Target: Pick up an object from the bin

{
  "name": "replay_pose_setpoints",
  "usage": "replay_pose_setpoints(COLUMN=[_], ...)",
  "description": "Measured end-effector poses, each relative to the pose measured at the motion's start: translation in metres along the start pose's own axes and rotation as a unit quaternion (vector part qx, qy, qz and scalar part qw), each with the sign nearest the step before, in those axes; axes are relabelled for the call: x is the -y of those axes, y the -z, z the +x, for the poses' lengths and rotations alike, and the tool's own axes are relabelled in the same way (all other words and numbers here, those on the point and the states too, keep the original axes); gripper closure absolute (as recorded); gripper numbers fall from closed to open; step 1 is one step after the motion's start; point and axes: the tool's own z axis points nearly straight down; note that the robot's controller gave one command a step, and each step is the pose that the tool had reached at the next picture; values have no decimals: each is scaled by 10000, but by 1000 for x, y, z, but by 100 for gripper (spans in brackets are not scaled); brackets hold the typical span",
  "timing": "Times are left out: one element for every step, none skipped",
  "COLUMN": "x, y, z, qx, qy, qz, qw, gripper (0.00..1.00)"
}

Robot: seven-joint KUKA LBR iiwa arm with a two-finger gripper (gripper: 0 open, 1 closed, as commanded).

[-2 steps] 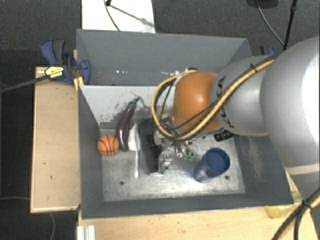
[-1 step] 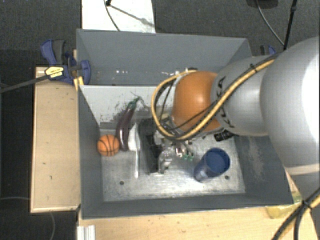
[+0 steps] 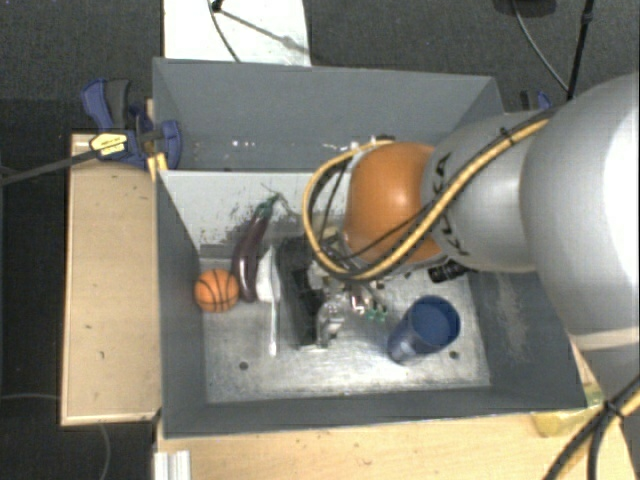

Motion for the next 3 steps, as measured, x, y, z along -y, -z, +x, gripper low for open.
replay_pose_setpoints(x=[0, 0, 0], y=[0, 0, 0], z=[0, 0, 0], qx=[0, 0, 0], qy=[-3, -5, -7], qz=[0, 0, 0], qw=[10000, 10000, 10000], gripper=[100, 100, 100])
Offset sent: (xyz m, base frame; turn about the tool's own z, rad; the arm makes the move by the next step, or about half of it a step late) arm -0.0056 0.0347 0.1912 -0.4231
